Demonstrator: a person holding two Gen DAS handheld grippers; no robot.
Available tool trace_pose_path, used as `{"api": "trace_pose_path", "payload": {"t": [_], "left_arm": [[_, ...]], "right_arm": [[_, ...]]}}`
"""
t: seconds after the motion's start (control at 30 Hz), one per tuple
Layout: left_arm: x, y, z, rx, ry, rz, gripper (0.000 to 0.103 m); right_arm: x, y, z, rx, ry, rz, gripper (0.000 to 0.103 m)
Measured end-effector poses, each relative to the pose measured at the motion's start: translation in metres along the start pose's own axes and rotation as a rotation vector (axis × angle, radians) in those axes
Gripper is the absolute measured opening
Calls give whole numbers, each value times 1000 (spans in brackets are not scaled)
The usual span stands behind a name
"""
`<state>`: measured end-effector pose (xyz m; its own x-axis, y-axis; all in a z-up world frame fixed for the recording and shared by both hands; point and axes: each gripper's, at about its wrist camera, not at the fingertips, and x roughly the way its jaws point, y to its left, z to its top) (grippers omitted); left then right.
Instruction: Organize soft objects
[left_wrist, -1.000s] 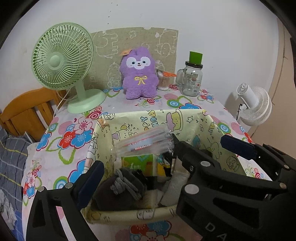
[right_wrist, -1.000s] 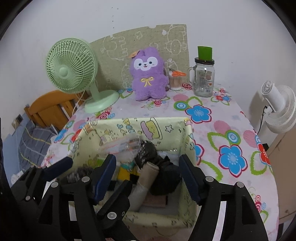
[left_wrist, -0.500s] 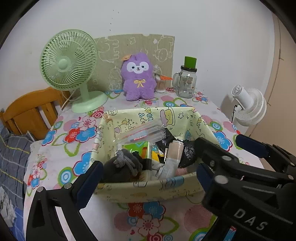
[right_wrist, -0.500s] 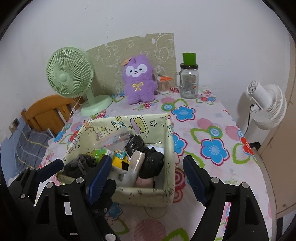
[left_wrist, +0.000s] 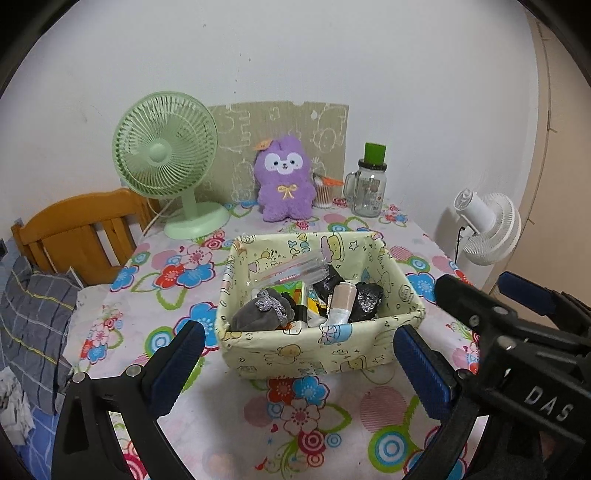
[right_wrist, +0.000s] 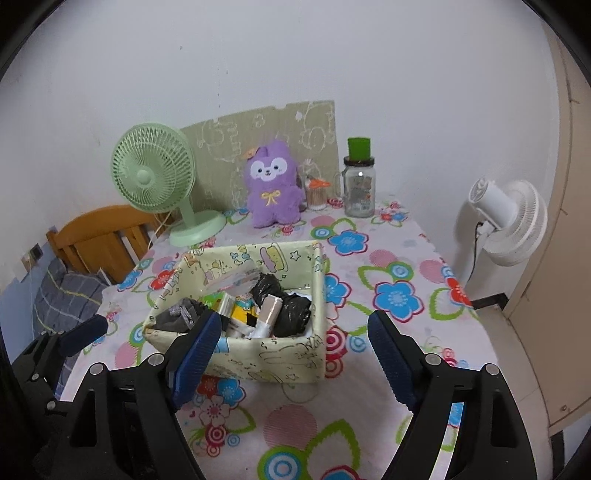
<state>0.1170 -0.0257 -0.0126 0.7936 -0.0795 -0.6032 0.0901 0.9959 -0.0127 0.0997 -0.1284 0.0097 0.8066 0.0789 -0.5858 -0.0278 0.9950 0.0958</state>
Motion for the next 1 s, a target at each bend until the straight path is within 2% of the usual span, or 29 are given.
{"api": "trace_pose_path", "payload": {"t": [0.47, 0.77, 1.0], "left_arm": [[-66, 14, -14, -34, -97, 64, 103], [-103, 13, -17, -26, -169, 72, 103], [-116, 8, -18, -24, -196, 62, 103]], "right_arm": [[-76, -9, -8, -12, -134, -10, 92], [-111, -13, -16, 2, -198, -37, 97], [-125, -18, -21, 12, -230, -43, 101]]}}
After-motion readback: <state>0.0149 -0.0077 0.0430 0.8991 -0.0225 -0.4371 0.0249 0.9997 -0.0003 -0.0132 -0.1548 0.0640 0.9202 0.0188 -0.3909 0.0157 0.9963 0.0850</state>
